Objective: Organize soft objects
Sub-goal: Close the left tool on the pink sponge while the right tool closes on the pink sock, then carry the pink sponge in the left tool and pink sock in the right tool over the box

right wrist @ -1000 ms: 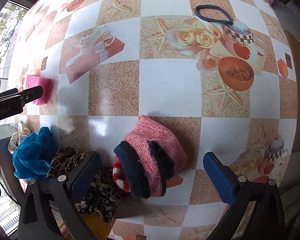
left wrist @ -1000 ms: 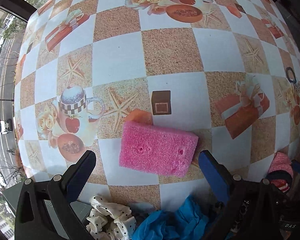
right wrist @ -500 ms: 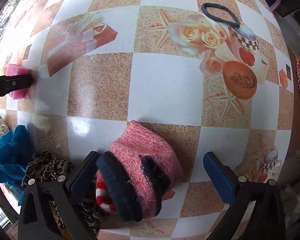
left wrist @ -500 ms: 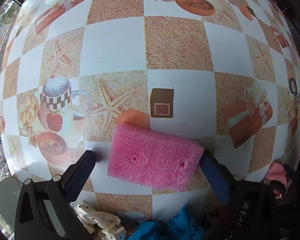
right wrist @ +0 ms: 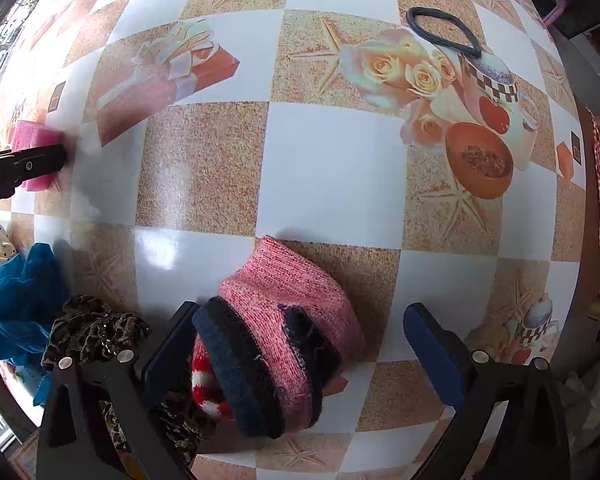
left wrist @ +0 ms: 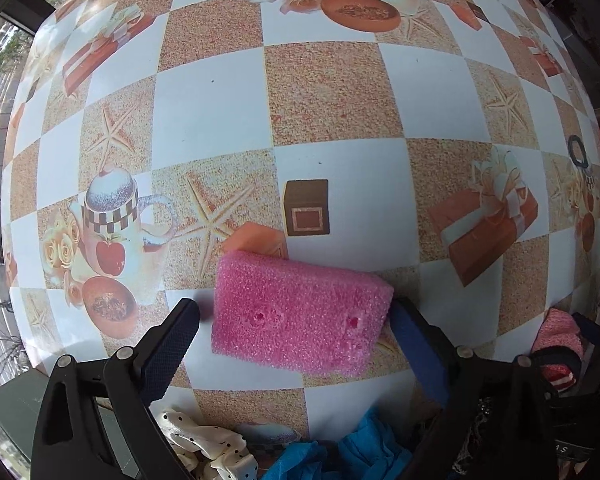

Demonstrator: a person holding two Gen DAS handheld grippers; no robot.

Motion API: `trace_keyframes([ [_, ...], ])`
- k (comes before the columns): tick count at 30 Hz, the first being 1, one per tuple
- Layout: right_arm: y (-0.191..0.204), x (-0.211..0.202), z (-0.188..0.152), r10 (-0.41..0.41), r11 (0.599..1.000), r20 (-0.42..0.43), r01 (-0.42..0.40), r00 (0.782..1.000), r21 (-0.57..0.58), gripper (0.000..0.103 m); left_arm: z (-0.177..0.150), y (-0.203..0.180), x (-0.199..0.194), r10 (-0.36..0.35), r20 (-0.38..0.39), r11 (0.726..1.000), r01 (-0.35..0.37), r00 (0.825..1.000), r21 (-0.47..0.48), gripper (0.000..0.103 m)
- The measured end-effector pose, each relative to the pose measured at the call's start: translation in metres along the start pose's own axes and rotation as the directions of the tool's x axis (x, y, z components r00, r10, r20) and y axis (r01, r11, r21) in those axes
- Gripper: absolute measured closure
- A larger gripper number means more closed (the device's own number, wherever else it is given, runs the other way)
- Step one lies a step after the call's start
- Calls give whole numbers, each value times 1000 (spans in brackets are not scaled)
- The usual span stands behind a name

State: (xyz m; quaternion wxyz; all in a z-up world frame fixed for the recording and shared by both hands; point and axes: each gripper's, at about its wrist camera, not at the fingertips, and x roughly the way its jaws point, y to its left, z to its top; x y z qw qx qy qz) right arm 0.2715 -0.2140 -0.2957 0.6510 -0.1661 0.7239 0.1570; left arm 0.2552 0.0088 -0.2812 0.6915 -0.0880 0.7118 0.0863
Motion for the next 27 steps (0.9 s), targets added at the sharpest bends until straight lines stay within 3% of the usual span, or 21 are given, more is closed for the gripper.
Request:
trace_keyframes([
  [2,1,-6,-4,-2,1000,18,2,1000,-8,18,-2,-6,-7,-1,20,1000,1,1000,28,29],
  [4,2,-13,-7,-3,1000,41,4,999,-26,46,-2,-12,-9,39,25,997,-40,999,60,29],
  [6,0,-18,-10,15,999,58,-12,998,-39,62,-4,-14,-12,45,35,997,-47,998,67,29],
  [13,-16,-33,-23,124,991,87,-127,988,31,65,-20,-6,-45,23,95,999,-27,995,41,29],
  [27,-6,-74,-54,167,984,131,-174,977,43,65,-77,-2,-100,-26,191,998,13,981,69,29],
])
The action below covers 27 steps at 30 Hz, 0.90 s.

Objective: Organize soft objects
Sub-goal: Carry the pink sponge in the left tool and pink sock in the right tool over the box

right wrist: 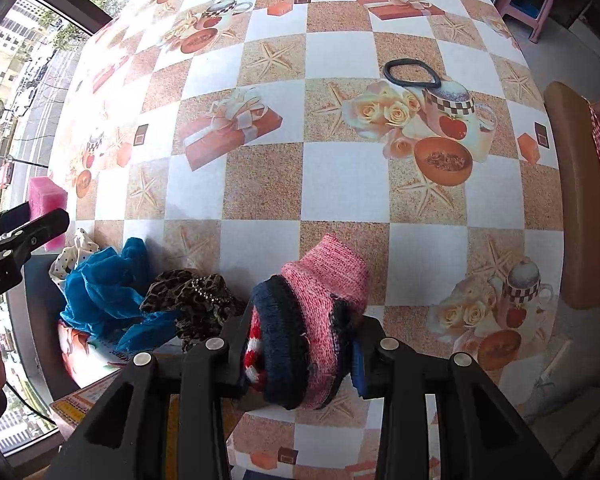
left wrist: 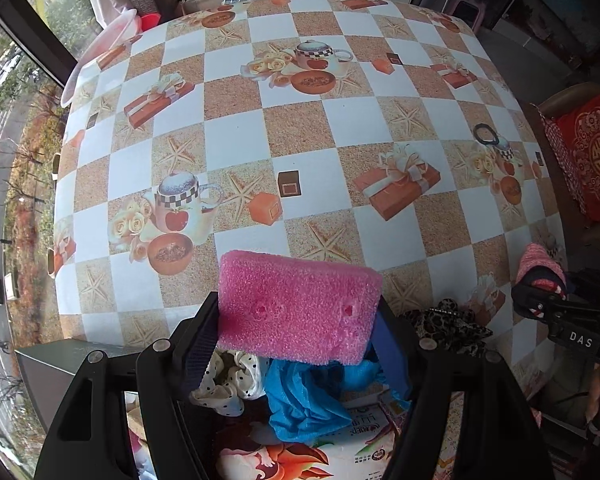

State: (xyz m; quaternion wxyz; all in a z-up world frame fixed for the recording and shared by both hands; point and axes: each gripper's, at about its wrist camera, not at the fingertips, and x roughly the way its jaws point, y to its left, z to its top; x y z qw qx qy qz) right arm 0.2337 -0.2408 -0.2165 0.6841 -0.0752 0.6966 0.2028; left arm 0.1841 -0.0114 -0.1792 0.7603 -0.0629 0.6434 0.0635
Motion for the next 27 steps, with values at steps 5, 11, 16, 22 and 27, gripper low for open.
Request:
trace_keyframes([
  [5,-5,-17,-16,11,1000,12,-11,1000,18,65,-28,1,-21,-20,10,1000,20,1000,4,29],
  [11,1,-48,-36,11,999,50,-13,999,35,65,-57,4,-36,-40,19,999,40,999,9,29],
  [16,18,-64,-50,-3,999,76,0,997,37,65,-78,4,-50,-51,38,998,49,998,35,29],
  [22,38,-81,-72,-6,999,95,2,995,41,65,-102,3,-66,-77,50,995,74,996,63,29],
  [27,59,-94,-88,0,1000,112,-3,994,31,65,-123,5,-76,-100,57,993,95,993,74,29],
])
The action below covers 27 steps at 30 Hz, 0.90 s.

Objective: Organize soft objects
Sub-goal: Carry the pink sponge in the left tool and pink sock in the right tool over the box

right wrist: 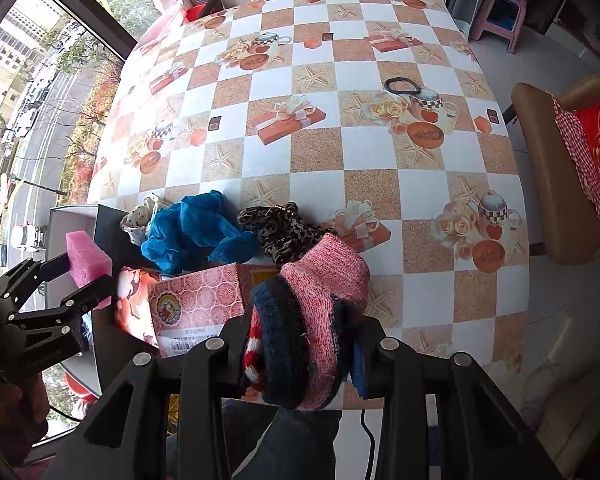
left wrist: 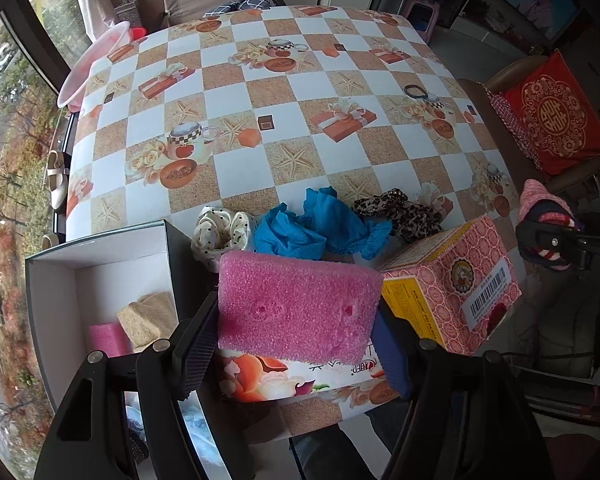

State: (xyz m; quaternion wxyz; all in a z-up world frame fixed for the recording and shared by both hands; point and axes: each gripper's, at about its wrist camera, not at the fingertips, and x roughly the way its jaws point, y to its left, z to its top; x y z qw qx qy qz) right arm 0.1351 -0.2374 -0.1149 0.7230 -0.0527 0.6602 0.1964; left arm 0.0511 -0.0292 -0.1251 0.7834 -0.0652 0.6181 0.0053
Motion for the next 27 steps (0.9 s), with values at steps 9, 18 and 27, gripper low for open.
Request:
trace_keyframes([
  [9,50,-13,-15,16,997,17,-15,1000,-74,65,-33,20,-21,-12,37,999,14,999,-49,29],
  [18,104,-10,-24,34,984,7,-32,999,-173,65,-61,57,-37,17,71,989,-7,997,-145,29],
  [27,168,1,-26,56,950,-22,-60,998,-306,65,-93,101,-46,54,78,964,-32,995,-263,29],
])
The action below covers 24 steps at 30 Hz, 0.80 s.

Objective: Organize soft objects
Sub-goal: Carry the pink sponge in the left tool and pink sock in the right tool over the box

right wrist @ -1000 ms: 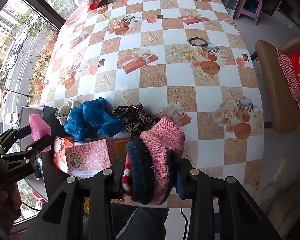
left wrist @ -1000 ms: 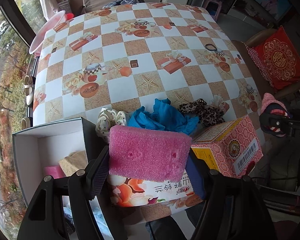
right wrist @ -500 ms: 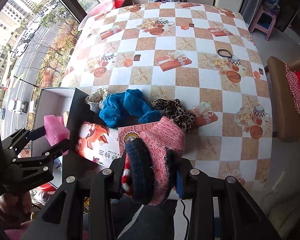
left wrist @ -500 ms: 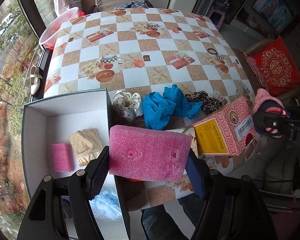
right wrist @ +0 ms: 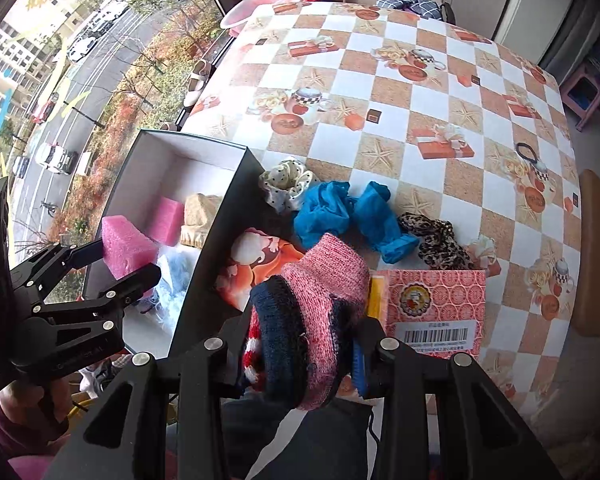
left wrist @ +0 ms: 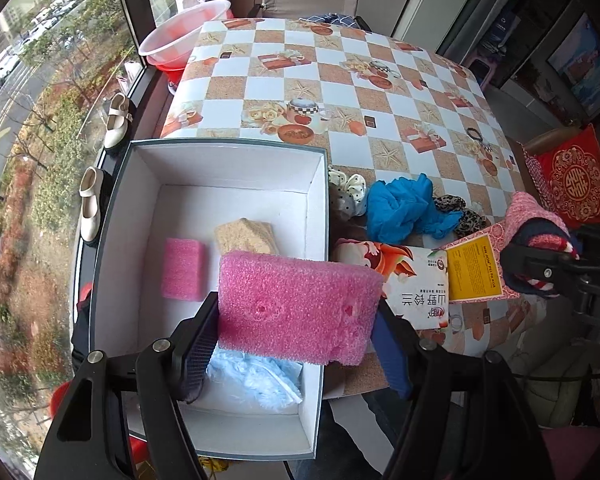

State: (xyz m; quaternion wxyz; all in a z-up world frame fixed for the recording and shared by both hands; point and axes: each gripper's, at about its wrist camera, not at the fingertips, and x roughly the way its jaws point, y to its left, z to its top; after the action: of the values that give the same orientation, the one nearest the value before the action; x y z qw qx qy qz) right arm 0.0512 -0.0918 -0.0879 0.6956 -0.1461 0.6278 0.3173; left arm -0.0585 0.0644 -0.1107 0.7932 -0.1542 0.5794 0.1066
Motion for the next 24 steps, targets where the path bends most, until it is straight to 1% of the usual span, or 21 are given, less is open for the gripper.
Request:
trace_keyframes([
  [7,47,14,16,19,993,-33,-23,999,-113,65,-13,37,-4,22,7,995,-21,1000,-102,29],
  [14,94,30,32,27,972,-68,-42,997,-231,65,-23,70,-4,47,2,979,-46,999,-201,29],
  [20,125,44,45,29,950,-95,-57,995,-306,65,-29,89,0,62,-15,967,-64,998,-246,29],
  [24,140,54,52,31,941,-116,-68,993,-330,65,-31,95,3,65,-24,962,-69,998,-264,29],
])
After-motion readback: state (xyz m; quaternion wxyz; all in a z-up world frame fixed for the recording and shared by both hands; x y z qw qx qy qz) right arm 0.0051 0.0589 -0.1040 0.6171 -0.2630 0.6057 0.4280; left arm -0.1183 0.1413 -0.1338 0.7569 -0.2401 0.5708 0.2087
